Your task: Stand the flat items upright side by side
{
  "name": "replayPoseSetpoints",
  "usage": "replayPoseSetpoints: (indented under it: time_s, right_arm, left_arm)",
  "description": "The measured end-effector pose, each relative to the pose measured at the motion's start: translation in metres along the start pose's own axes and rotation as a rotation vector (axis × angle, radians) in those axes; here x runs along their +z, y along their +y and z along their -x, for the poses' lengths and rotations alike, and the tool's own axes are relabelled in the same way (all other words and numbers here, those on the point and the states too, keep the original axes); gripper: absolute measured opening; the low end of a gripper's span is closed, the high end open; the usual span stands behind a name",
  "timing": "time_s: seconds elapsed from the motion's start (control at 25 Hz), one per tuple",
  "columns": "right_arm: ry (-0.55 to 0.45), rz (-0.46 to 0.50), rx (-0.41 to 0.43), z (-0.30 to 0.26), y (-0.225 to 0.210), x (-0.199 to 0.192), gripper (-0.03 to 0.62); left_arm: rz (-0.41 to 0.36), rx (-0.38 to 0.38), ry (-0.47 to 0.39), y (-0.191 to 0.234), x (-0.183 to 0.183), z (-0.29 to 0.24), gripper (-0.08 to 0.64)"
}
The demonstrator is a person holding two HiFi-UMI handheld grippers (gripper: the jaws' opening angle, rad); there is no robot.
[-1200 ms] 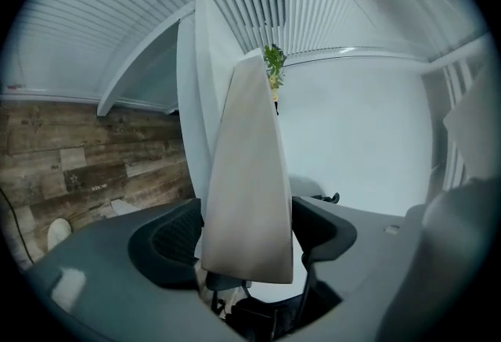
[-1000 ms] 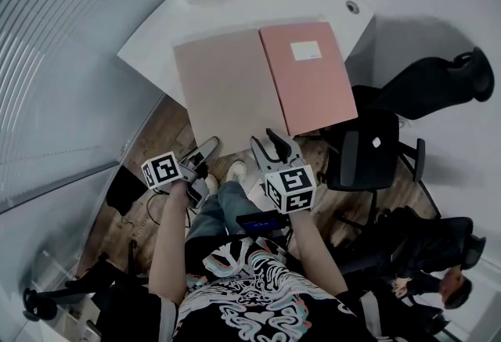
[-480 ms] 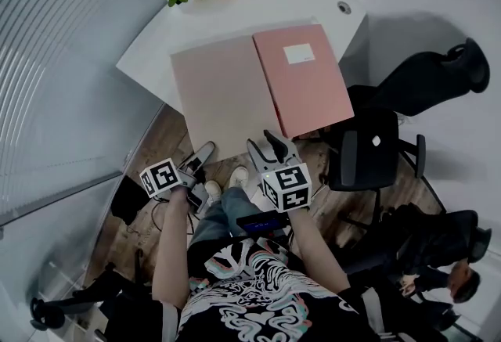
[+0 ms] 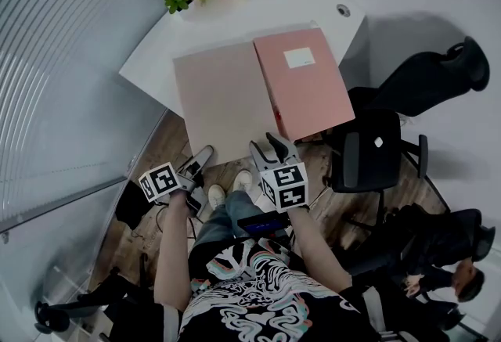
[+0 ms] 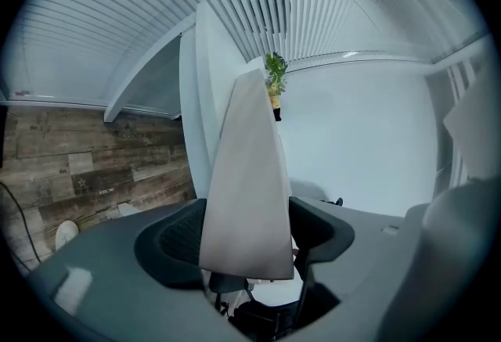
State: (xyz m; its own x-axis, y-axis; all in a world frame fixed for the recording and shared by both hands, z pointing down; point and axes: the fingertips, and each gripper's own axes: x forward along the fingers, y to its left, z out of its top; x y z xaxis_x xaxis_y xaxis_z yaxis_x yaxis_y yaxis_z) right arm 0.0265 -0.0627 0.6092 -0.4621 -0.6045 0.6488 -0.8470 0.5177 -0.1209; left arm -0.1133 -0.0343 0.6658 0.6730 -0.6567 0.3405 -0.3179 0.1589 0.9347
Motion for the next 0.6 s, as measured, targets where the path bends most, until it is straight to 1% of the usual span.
replayPoseSetpoints:
  time_s: [0.2,0.32,0.6]
  right_arm:
    - [0.036,-0.011,-0.027,-0.003,-0.005,-0.007,0.166]
    - [0.051,-0.023,-0.037,-0.006,-0.007,-0.009,0.167]
    - [0.028,-0.060,-0.021,-0.009,-0.006,-0.007,0.167]
  left_arm:
    - [-0.010,0.010,-0.004,-0.002,0.005,0.004,0.324]
    - [-0.028,0.017,0.005,-0.006,0.008,0.006,0.319]
    - [-0.038,0.004,0.012,-0.014,0.012,0.012,0.310]
